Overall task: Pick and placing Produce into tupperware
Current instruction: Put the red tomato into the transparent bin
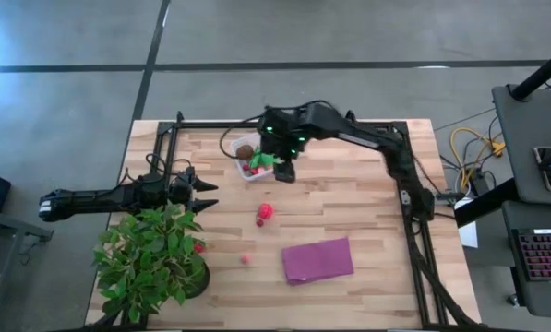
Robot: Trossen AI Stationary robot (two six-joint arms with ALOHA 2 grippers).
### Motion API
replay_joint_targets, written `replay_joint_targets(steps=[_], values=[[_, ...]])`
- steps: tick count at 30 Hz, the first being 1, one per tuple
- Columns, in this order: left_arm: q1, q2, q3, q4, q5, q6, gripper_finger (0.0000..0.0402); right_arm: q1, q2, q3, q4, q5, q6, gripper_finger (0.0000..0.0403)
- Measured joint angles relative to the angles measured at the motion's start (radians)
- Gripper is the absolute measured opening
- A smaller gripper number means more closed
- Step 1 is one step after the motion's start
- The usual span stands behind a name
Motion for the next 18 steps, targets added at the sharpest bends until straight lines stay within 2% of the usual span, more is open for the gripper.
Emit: replay_joint_targets(steps=[4, 9, 14, 18], values=[[0.000, -0.001, 0.000, 0.000, 0.000, 0.000, 0.0224, 0.055, -0.134, 0.002, -0.003, -0.042, 0.115, 0.0249], [0.000, 0.001, 0.000, 0.000, 0.000, 0.000, 0.0224, 0.141, -0.200, -0.001, -0.017, -0.024, 0.230, 0.0246], [0.000, -0.001, 0.000, 0.001, 0.000, 0.000, 0.0224, 0.235, -0.181, -0.012, -0.055, 0.117, 0.157, 0.0246], [0.000, 0.001, 0.000, 0.000, 0.000, 0.000, 0.0224, 0.280, -0.110, -0.054, -0.028, 0.201, 0.063, 0.0246]])
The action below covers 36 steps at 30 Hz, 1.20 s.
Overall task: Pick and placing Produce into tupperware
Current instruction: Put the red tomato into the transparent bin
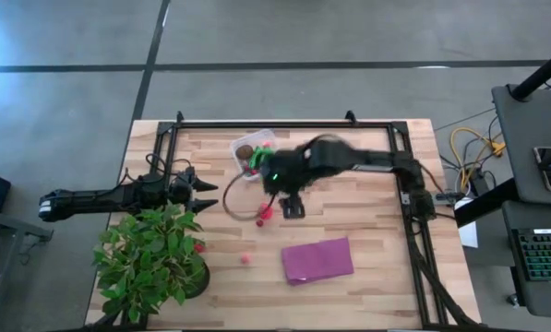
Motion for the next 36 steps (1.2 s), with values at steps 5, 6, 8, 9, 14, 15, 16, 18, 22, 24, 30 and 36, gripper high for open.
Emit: replay_joint_targets(steps=[5, 6, 8, 9, 14, 15, 16, 18, 22, 24, 30, 36], values=[[0.000, -0.001, 0.000, 0.002, 0.000, 0.000, 0.0224, 0.014, 0.073, -0.095, 0.091, 0.012, -0.100, 0.0247], [0.000, -0.001, 0.000, 0.002, 0.000, 0.000, 0.0224, 0.013, 0.088, -0.114, 0.099, 0.011, -0.113, 0.0247], [0.000, -0.002, 0.000, 0.002, 0.000, 0.000, 0.0224, 0.012, 0.110, -0.152, 0.105, 0.009, -0.136, 0.0247], [0.000, -0.002, 0.000, 0.002, 0.000, 0.000, 0.0224, 0.012, 0.113, -0.175, 0.110, 0.006, -0.149, 0.0247], [0.000, 0.000, 0.000, 0.001, 0.000, 0.000, 0.0224, 0.018, 0.106, -0.291, 0.234, -0.018, -0.210, 0.0247], [0.000, 0.000, 0.000, 0.001, 0.000, 0.000, 0.0224, 0.020, 0.106, -0.306, 0.265, -0.018, -0.221, 0.0247], [0.000, 0.000, 0.000, 0.000, 0.000, 0.000, 0.0224, 0.021, 0.106, -0.320, 0.304, -0.018, -0.231, 0.0247], [0.000, -0.001, 0.000, 0.002, 0.000, 0.000, 0.0224, 0.026, 0.106, -0.338, 0.375, -0.018, -0.256, 0.0247], [0.000, -0.001, 0.000, 0.000, 0.000, 0.000, 0.0224, 0.031, 0.106, -0.371, 0.478, -0.022, -0.313, 0.0248], [0.000, -0.001, 0.000, 0.000, 0.000, 0.000, 0.0224, 0.032, 0.106, -0.393, 0.498, -0.023, -0.324, 0.0255], [0.000, -0.001, 0.000, 0.000, 0.000, 0.000, 0.0224, 0.031, 0.106, -0.449, 0.514, -0.018, -0.326, 0.0295], [0.000, 0.000, 0.000, 0.000, 0.000, 0.000, 0.0224, 0.031, 0.106, -0.509, 0.630, -0.010, -0.311, 0.0329]])
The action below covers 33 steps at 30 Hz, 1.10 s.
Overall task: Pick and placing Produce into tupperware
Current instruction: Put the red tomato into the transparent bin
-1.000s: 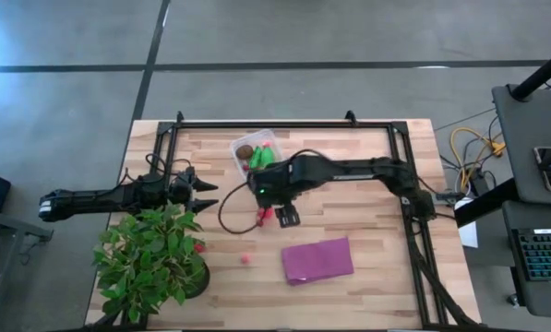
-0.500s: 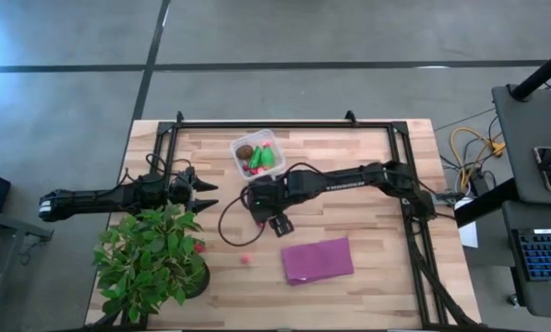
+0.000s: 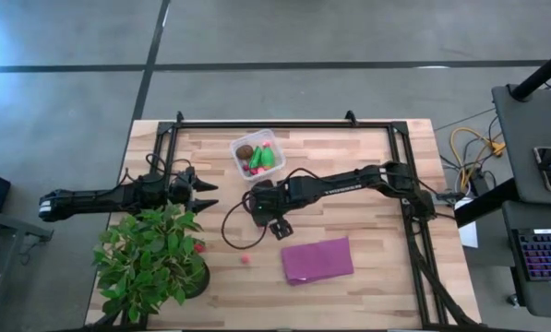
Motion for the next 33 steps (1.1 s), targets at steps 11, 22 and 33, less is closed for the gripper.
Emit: replay_joint_targets(steps=[11, 22, 33], values=[[0.000, -0.001, 0.000, 0.000, 0.000, 0.000, 0.0224, -0.026, 0.000, -0.082, 0.131, 0.011, -0.032, 0.0330], [0.000, -0.002, 0.000, 0.001, 0.000, 0.000, 0.0224, -0.045, 0.001, -0.145, 0.203, -0.002, -0.030, 0.0329], [0.000, 0.000, 0.000, 0.001, 0.000, 0.000, 0.0224, -0.046, 0.002, -0.191, 0.274, -0.007, -0.028, 0.0329]])
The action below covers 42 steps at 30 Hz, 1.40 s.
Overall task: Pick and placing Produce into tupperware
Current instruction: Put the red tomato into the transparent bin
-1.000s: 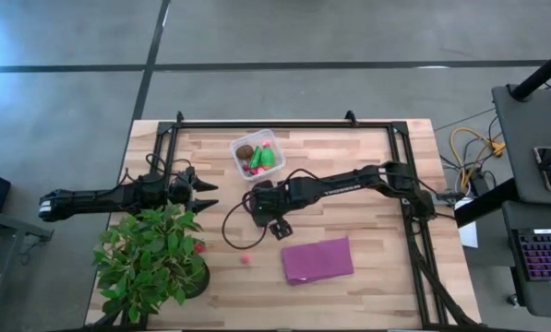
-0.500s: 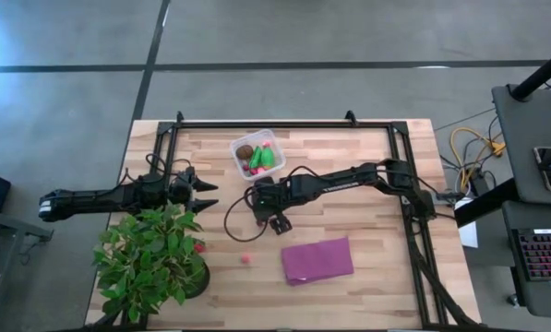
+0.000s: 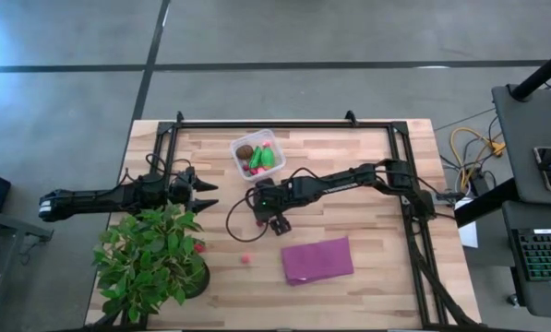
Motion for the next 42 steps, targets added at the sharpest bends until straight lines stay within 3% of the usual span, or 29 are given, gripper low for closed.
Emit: replay_joint_targets(steps=[42], values=[[0.000, -0.001, 0.000, 0.000, 0.000, 0.000, 0.0224, -0.026, 0.000, -0.056, 0.045, 0.007, 0.022, 0.0329]])
